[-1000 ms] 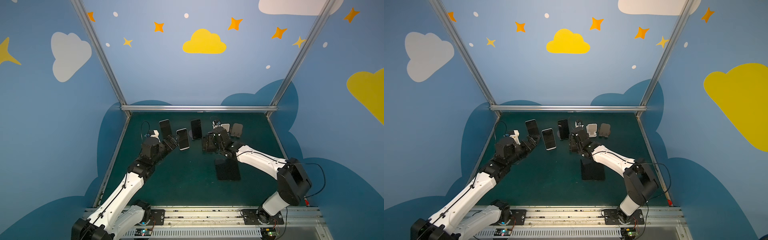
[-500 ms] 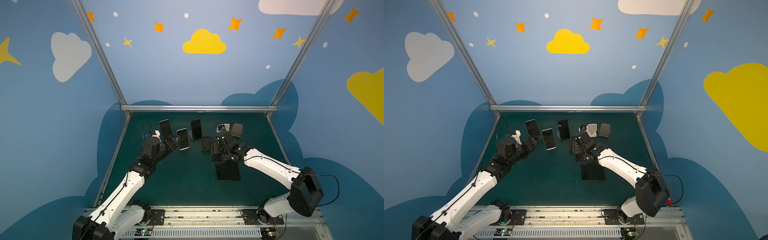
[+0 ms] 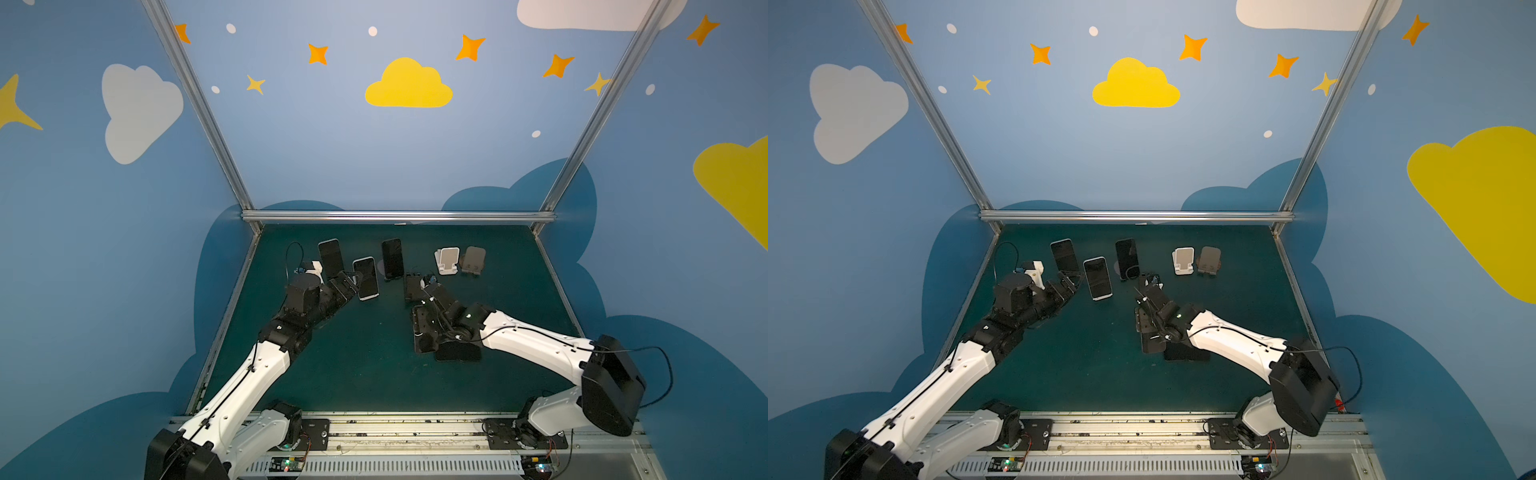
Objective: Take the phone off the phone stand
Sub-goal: 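Carry the phone toward the robot and lower it beside the flat dark phones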
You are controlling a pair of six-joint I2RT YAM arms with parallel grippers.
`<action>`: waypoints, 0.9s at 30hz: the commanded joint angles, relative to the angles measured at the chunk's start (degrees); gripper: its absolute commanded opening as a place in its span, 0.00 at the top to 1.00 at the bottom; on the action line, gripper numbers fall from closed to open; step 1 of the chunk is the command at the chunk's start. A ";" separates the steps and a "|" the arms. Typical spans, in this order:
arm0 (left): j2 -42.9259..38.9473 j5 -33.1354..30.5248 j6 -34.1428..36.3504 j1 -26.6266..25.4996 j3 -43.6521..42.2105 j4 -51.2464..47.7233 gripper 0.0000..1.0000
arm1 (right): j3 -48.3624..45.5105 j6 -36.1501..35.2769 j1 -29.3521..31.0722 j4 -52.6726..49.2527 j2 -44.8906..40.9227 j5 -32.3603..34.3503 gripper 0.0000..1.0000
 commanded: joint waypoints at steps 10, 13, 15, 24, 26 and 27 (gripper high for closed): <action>-1.24 -0.07 0.15 -0.30 -0.08 0.92 0.00 | 4.11 3.32 1.59 -2.77 9.31 -3.29 0.40; -1.27 -0.13 -0.03 -0.27 -0.19 1.03 0.00 | 4.38 3.26 1.30 -3.86 10.03 -3.73 0.40; -0.96 0.14 -0.13 -0.31 -0.04 0.97 0.00 | 4.55 3.47 1.13 -4.23 10.63 -4.45 0.40; -1.02 -0.02 -0.19 -0.31 -0.02 0.70 0.00 | 7.70 3.59 0.95 -6.14 16.77 -5.47 0.40; -0.85 0.13 -0.22 -0.38 -0.01 0.68 0.00 | 7.63 3.93 0.95 -5.99 17.46 -5.14 0.41; -0.68 0.34 -0.12 -0.44 0.07 0.72 0.00 | 7.86 4.09 0.95 -6.45 17.97 -4.68 0.41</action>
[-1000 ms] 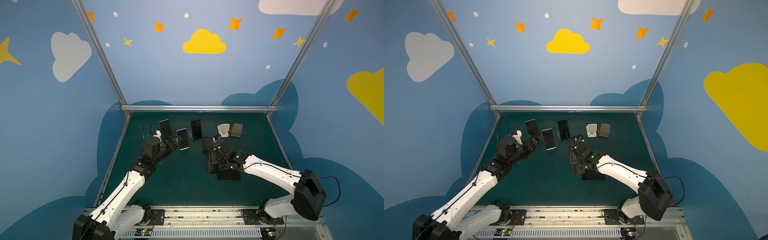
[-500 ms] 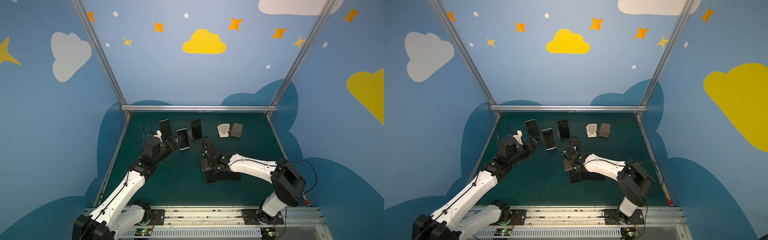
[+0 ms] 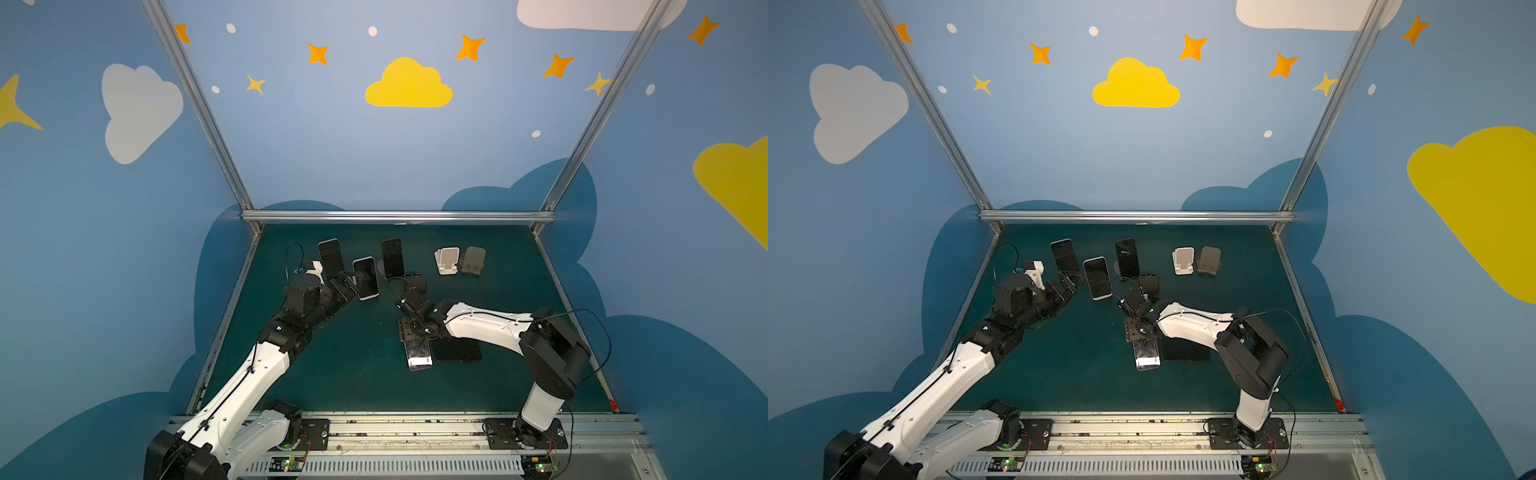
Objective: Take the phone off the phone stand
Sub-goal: 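Carry the phone toward the robot and lower it beside the flat dark phones, then lay the purple-edged phone flat on the table with the right gripper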
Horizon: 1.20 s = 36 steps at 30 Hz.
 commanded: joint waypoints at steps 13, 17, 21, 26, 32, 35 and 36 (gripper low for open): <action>1.32 -0.05 0.54 -0.55 0.34 0.33 0.00 | 1.86 1.99 0.33 -6.65 5.85 7.20 0.40; 1.37 -0.23 0.63 -0.49 0.28 0.24 0.00 | 2.46 2.17 0.25 -7.26 7.18 8.12 0.39; 2.06 -0.05 0.54 -0.51 0.34 0.25 0.00 | 2.64 2.86 0.34 -6.96 8.13 8.39 0.38; 2.52 0.48 0.46 -0.57 0.46 0.24 0.00 | 4.96 4.34 0.68 -10.09 10.03 10.40 0.38; 2.65 0.43 0.37 -0.56 0.51 0.33 0.00 | 6.87 5.07 1.31 -10.14 11.73 8.21 0.37; 2.84 0.78 0.33 -0.58 0.34 0.77 0.00 | 8.45 5.75 1.56 -11.57 12.24 7.70 0.37; 2.90 0.92 0.11 -0.57 0.34 0.76 0.00 | 9.26 5.91 1.70 -12.66 12.61 8.49 0.36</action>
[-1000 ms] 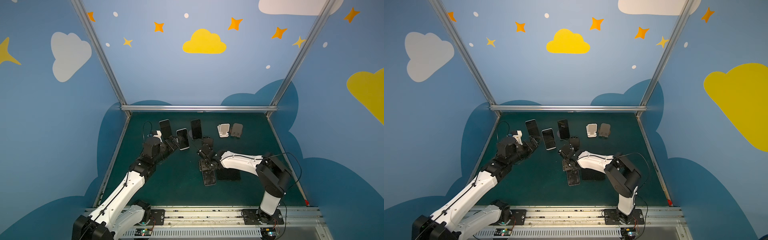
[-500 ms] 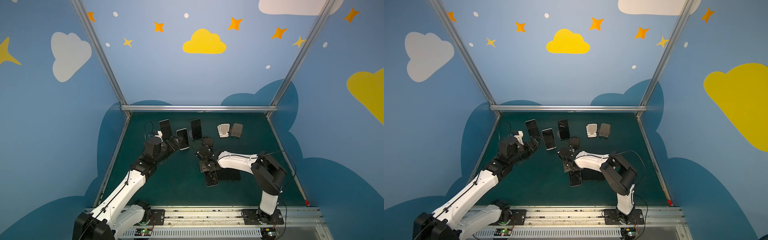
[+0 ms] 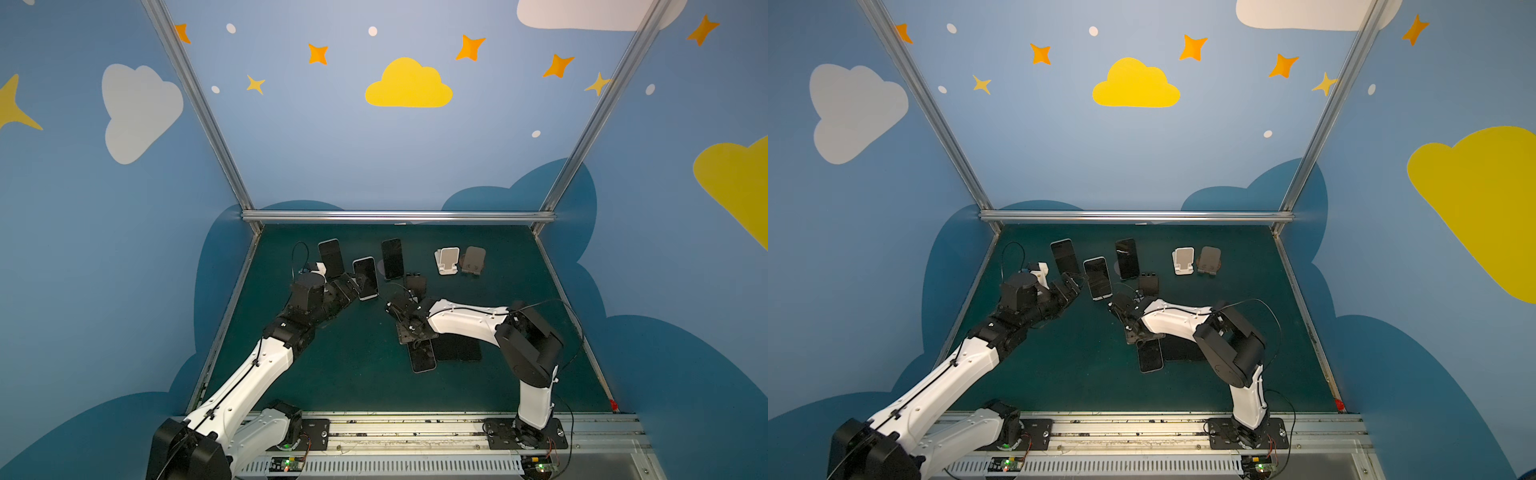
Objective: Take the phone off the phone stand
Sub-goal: 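Lay the purple-edged phone flat on the table with the right gripper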
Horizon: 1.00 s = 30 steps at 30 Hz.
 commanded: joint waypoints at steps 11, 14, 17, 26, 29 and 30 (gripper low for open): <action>-1.41 -1.42 0.45 -0.13 0.16 -0.53 0.00 | 3.99 2.12 0.41 -2.15 6.79 -2.81 0.34; -1.03 -1.43 0.24 -0.14 0.30 -0.74 0.00 | 5.91 1.61 0.65 -3.90 7.40 -4.98 0.33; -0.57 -1.05 0.28 -0.16 0.51 -0.62 0.00 | 5.27 1.18 0.48 -2.57 7.12 -8.61 0.32; -0.65 -0.89 0.28 -0.12 0.34 -0.07 0.00 | 3.67 0.45 -0.55 2.25 8.47 -14.12 0.31; -0.73 -0.84 0.24 -0.09 0.29 -0.05 0.00 | 2.77 0.03 -0.86 5.08 8.07 -15.78 0.29; -0.77 -0.84 0.37 -0.12 0.33 -0.09 0.00 | 2.14 -0.16 -0.98 6.51 7.75 -16.43 0.30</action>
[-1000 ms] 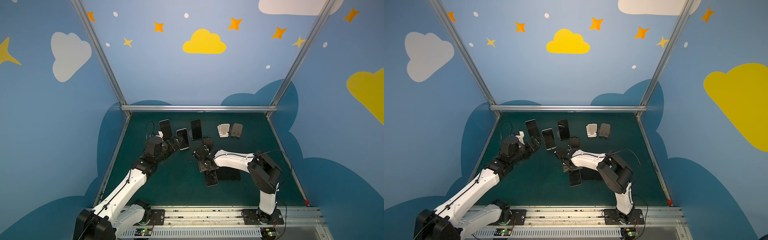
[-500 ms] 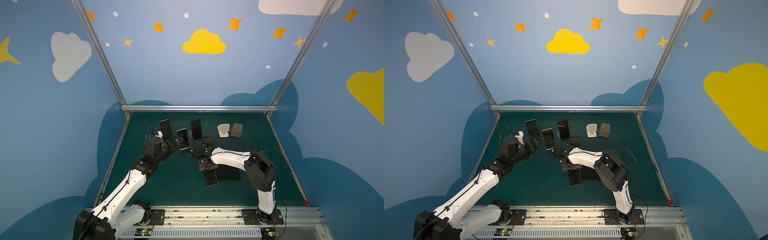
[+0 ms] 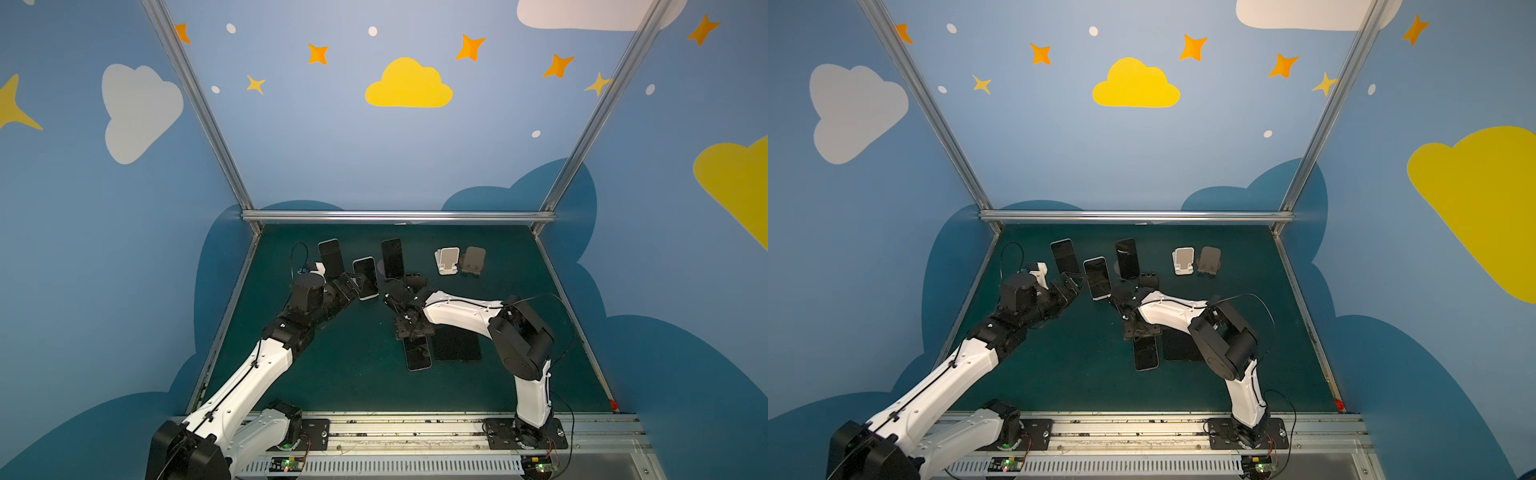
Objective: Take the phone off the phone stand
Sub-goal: 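Lay the purple-edged phone flat on the table with the right gripper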
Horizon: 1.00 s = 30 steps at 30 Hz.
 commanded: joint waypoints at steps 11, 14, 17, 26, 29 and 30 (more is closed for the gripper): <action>-0.36 -0.26 0.54 -0.07 0.25 0.30 0.00 | -5.77 0.40 -0.44 13.03 4.27 -9.83 0.27; -0.35 -0.31 0.55 -0.14 0.24 0.27 0.00 | -7.20 0.85 -0.93 14.11 3.80 -9.79 0.26; -0.19 -0.13 0.53 -0.10 0.31 0.31 0.00 | -7.79 0.35 -1.07 13.15 3.74 -8.31 0.25; -0.18 -0.14 0.55 -0.10 0.21 0.30 0.00 | -7.48 -0.58 -1.33 6.60 4.03 -0.88 0.22; -0.19 -0.12 0.54 -0.07 0.25 0.30 0.00 | -7.96 -0.55 -1.42 6.49 3.64 -0.52 0.22; -0.16 -0.15 0.54 -0.05 0.24 0.30 0.00 | -8.09 -0.46 -1.46 6.56 3.63 -0.42 0.22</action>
